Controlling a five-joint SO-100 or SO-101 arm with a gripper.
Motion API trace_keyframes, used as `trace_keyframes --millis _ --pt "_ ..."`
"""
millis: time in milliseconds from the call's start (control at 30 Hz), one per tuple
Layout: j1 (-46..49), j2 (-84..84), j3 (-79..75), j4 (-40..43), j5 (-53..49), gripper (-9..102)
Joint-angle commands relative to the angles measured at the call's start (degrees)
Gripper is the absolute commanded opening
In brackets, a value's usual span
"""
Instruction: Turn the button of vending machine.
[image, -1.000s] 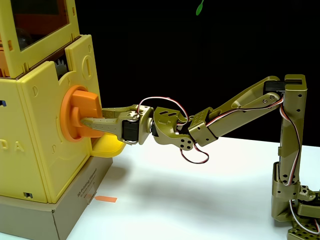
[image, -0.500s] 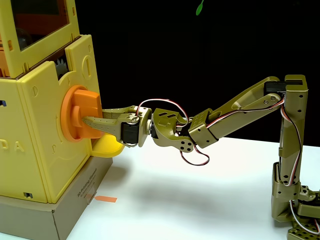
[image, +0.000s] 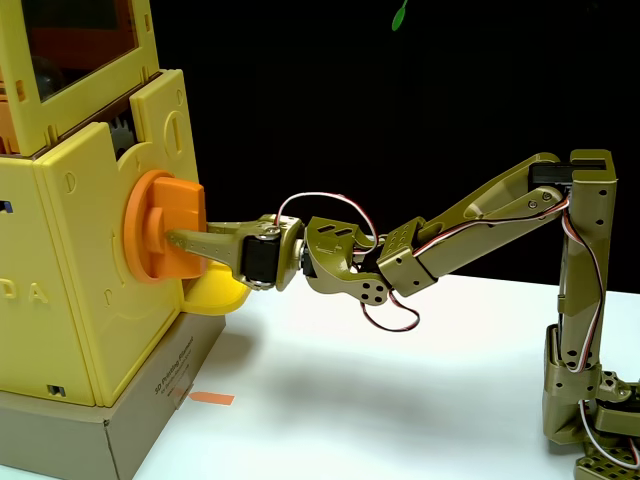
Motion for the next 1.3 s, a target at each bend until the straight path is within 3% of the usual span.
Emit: trace_keyframes --millis 0,233,500,833,900,1267 --pt "-0.18 2.46 0.00 -0.26 13.36 -1" --pt "-1.23 4.75 0.00 2.46 45.53 -1" --pt "-1.67 6.86 0.00 9.32 95.01 -1" --pt "-0.70 8.09 0.00 10.02 154.07 -1" --pt "-0.53 8.61 -0.09 9.67 159.08 -1" --pt "-0.97 9.40 0.09 13.89 163.30 0"
